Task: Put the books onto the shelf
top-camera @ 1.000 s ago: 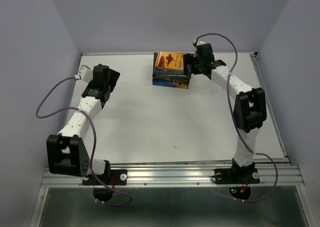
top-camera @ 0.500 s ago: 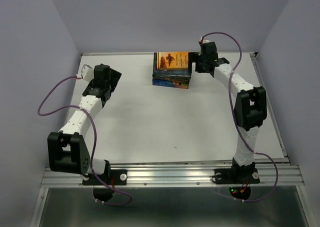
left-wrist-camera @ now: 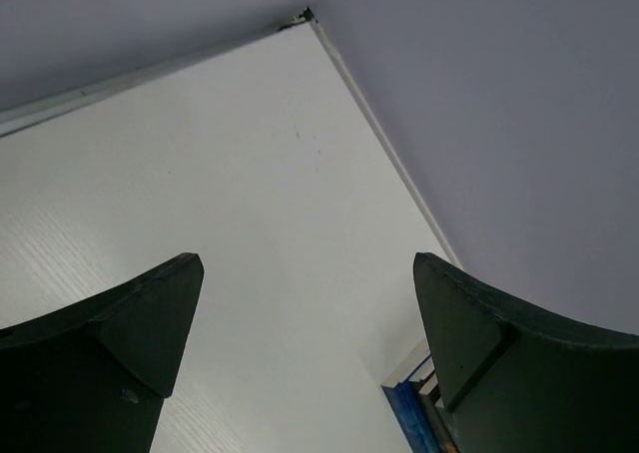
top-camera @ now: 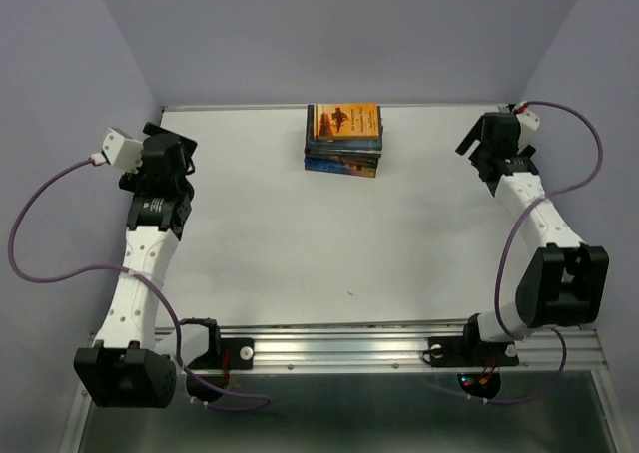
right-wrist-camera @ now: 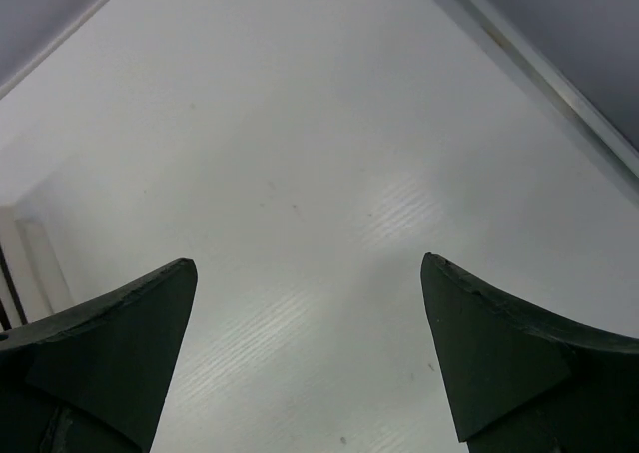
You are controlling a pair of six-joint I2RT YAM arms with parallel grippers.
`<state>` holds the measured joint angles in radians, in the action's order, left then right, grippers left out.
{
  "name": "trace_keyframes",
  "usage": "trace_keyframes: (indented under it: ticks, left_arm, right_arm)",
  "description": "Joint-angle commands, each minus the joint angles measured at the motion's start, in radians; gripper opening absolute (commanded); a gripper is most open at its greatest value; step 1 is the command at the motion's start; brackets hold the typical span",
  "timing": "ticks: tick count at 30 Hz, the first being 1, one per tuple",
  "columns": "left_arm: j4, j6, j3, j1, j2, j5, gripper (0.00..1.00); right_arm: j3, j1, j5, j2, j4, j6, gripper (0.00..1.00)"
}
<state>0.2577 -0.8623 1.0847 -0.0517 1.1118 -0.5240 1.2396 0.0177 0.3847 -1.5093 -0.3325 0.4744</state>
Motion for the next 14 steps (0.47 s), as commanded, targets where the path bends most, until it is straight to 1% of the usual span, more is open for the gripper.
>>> trace_keyframes:
  ticks: [1, 2, 6, 14]
  left_arm:
    - [0.043, 0.081, -0.028, 0.022, -0.087, -0.178, 0.99]
    - [0.040, 0.091, -0.029, 0.027, -0.098, -0.186, 0.99]
    - [-0.001, 0.108, -0.055, 0.029, -0.142, -0.183, 0.99]
    - [-0.031, 0.140, -0.071, 0.030, -0.135, -0.151, 0.99]
  right_arm:
    - [-0.110, 0.014, 0.174, 0.125, 0.131, 0.084, 1.00]
    - [-0.152, 0.014, 0.181, 0.170, 0.145, 0.086, 1.00]
    - [-0.222, 0.014, 0.163, 0.256, 0.197, 0.092, 1.00]
    - [-0.259, 0.014, 0.166, 0.314, 0.217, 0.050, 1.00]
